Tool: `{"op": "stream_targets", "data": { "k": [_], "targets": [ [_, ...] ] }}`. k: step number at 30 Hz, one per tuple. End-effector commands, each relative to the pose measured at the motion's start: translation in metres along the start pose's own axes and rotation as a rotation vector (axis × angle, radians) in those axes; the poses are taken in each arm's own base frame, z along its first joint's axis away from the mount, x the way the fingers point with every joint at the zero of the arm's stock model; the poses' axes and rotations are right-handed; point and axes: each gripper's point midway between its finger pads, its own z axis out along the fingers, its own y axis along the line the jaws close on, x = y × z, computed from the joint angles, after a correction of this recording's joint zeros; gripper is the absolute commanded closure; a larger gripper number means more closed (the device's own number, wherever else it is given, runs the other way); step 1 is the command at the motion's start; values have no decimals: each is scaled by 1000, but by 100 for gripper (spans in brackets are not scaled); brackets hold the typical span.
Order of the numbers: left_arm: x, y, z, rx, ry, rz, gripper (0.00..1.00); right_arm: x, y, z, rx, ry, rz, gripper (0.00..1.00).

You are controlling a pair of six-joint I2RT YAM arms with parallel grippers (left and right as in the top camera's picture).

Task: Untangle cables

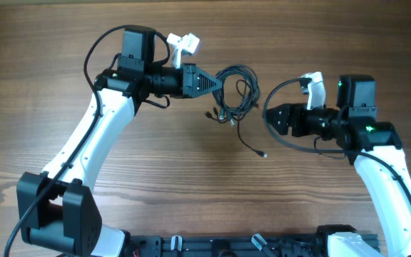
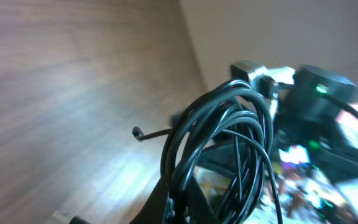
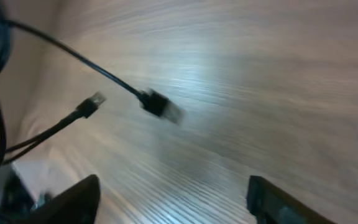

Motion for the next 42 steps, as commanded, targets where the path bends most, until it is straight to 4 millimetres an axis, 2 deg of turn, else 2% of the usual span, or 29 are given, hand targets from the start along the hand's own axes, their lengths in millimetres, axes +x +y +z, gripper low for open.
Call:
{"op": "stream_targets", "data": {
  "k": [1,4,8,13,17,18,21,24,25,27,30,32,35,38,42],
  "targets": [
    [11,-36,-5,194,78,0,96,-4,23,1,-120,-11,-235,14],
    [15,-44,-7,243,100,-1,96,-4,28,4,-131,-13,-332,9],
    [18,-52,-9,290,125,-22,96,-6,42,6,-183,-30,-396,9],
    [19,-54,-10,301,130,-23,96,-8,57,9,-238,-42,-432,20],
    [19,-54,-10,299,134,-49,96,-4,67,12,-263,-31,-452,22],
    [19,-54,-10,299,134,-52,96,-3,70,13,-272,-27,-458,25],
    [19,-54,-10,299,134,-52,96,-2,76,15,-286,-27,-476,48],
    [19,-54,-10,299,134,-52,96,-5,76,16,-281,-32,-437,83],
    [19,-54,-10,299,134,-51,96,-7,72,17,-254,-33,-416,95],
    [19,-54,-10,298,134,-50,96,-10,59,20,-171,-32,-367,96],
    [17,-50,-10,278,120,-44,96,-16,19,22,61,-37,-232,96],
    [14,-46,-11,259,105,-46,96,-18,-14,17,253,-48,-123,96],
    [8,-40,-18,246,81,-52,96,-13,-56,1,502,-73,37,96],
    [1,-31,-26,218,44,-60,96,3,-99,-32,804,-126,269,96],
    [-9,-18,-36,171,-6,-59,96,22,-123,-62,999,-172,443,96]
  ]
}}
